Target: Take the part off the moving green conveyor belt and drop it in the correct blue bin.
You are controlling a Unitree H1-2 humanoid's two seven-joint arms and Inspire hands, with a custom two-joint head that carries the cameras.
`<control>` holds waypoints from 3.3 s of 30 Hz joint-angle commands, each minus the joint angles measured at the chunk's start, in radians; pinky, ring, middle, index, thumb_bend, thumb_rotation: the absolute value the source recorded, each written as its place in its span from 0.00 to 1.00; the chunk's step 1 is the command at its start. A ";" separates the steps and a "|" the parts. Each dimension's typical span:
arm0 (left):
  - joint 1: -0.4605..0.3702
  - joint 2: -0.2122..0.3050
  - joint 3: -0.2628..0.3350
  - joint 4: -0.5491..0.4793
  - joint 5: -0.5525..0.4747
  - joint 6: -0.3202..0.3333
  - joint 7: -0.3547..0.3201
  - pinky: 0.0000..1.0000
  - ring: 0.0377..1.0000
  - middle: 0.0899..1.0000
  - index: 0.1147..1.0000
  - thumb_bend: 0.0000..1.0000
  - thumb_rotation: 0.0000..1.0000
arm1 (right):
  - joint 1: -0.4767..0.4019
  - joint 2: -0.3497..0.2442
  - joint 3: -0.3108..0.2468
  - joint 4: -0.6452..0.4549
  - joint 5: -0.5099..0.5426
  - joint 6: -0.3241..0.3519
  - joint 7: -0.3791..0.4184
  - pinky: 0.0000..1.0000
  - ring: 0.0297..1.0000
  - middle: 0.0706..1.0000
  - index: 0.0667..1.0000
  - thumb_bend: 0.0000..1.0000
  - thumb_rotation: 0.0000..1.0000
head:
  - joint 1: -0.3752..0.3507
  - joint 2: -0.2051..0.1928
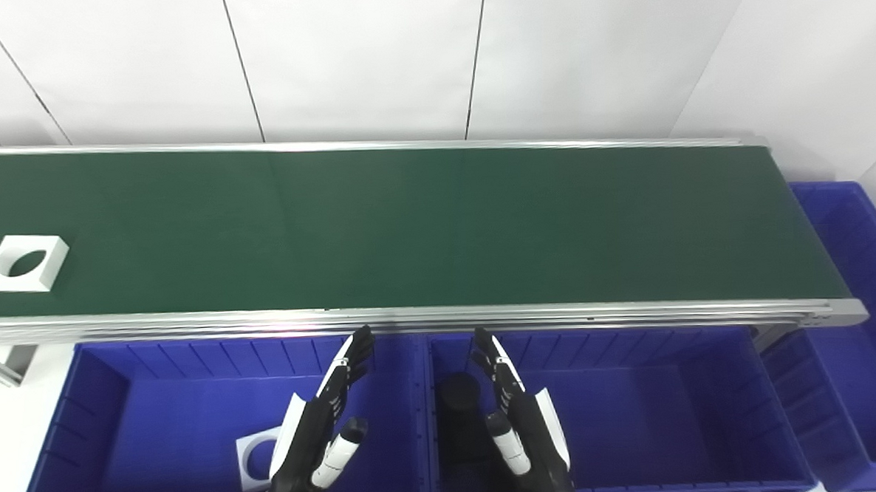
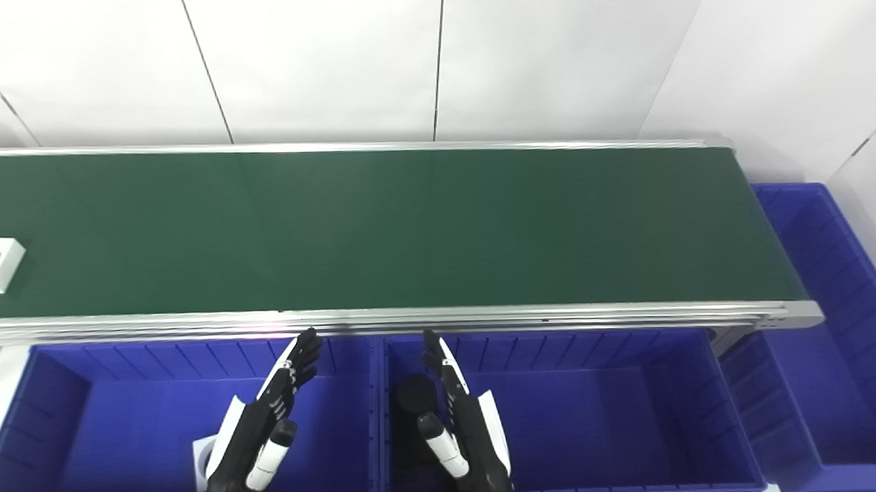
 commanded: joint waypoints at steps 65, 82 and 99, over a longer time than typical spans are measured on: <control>-0.009 -0.006 -0.009 0.009 0.021 -0.038 0.013 0.92 0.92 0.93 0.94 0.69 1.00 | 0.002 0.026 0.013 0.022 0.009 -0.077 -0.011 0.98 0.94 0.97 0.96 0.95 1.00 | 0.030 -0.058; -0.035 -0.020 -0.014 0.106 0.015 -0.076 0.027 0.89 0.92 0.92 0.92 0.77 0.97 | -0.025 -0.020 0.035 0.109 0.042 -0.108 -0.040 1.00 0.97 0.97 0.97 0.94 1.00 | 0.094 -0.170; -0.041 -0.018 -0.064 0.137 0.044 -0.080 0.100 0.86 0.90 0.90 0.90 0.80 0.93 | -0.019 -0.048 0.046 0.105 0.051 -0.108 -0.055 1.00 0.99 0.99 0.99 0.93 1.00 | 0.195 -0.190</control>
